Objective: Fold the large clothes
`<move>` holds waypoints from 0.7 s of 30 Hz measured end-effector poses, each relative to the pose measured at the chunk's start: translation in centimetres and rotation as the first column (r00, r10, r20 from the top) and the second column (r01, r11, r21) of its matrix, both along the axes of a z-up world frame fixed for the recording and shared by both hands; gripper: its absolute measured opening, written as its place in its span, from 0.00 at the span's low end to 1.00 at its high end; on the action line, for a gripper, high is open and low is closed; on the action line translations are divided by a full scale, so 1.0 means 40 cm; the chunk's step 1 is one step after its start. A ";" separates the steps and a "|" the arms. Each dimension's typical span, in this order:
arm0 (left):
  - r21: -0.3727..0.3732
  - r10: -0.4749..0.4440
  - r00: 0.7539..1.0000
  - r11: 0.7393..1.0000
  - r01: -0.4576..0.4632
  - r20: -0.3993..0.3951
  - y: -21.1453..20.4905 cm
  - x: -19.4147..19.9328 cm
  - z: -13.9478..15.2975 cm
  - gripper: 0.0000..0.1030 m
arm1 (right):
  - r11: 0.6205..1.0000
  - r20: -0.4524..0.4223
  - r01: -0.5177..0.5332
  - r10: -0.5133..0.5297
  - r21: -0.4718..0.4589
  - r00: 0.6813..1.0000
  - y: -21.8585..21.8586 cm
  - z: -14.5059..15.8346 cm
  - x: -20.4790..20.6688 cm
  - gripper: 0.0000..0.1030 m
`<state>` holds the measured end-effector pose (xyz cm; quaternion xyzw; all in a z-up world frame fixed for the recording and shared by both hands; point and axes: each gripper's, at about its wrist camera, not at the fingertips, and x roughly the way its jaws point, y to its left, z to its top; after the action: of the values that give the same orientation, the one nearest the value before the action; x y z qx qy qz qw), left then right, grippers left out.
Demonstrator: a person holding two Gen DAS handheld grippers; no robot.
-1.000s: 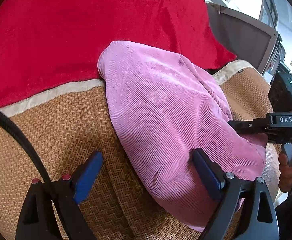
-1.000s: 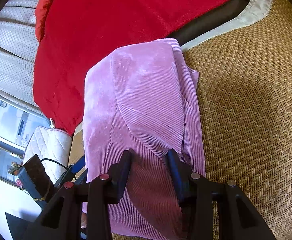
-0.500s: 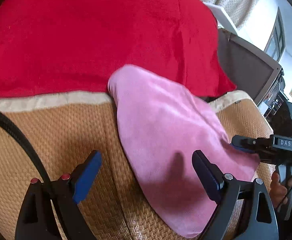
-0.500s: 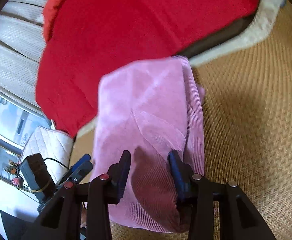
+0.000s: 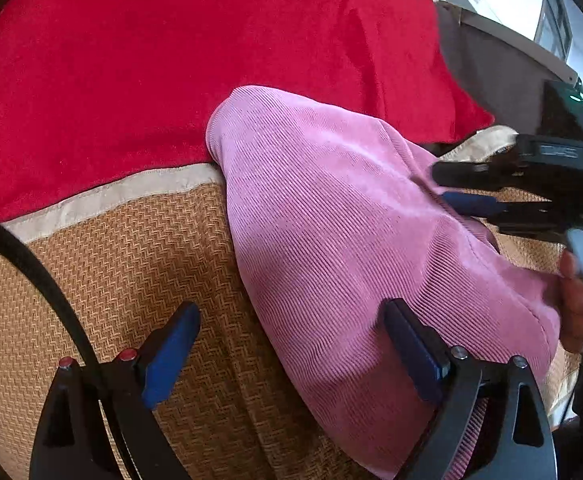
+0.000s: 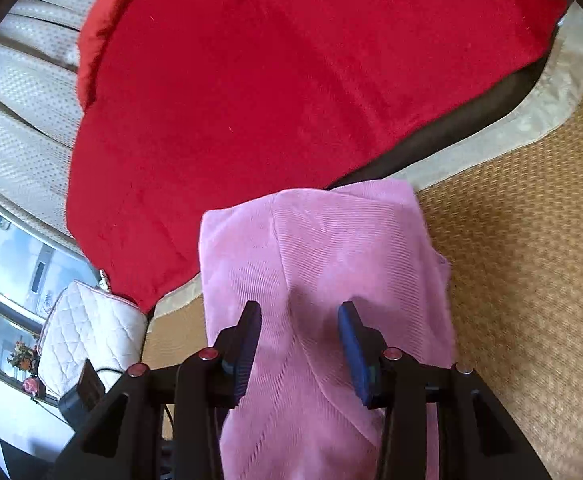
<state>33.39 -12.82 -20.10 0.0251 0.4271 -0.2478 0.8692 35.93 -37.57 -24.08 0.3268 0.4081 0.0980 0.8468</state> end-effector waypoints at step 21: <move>0.136 -0.105 0.987 0.987 0.089 0.122 -0.020 -0.185 0.040 0.91 | 0.995 -0.059 -0.046 0.040 -0.090 0.997 0.065 0.008 -0.165 0.45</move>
<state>25.99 -13.60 -18.49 0.1185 0.3835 -0.2594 0.8784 29.32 -34.96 -23.76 0.2814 0.4433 0.0879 0.8465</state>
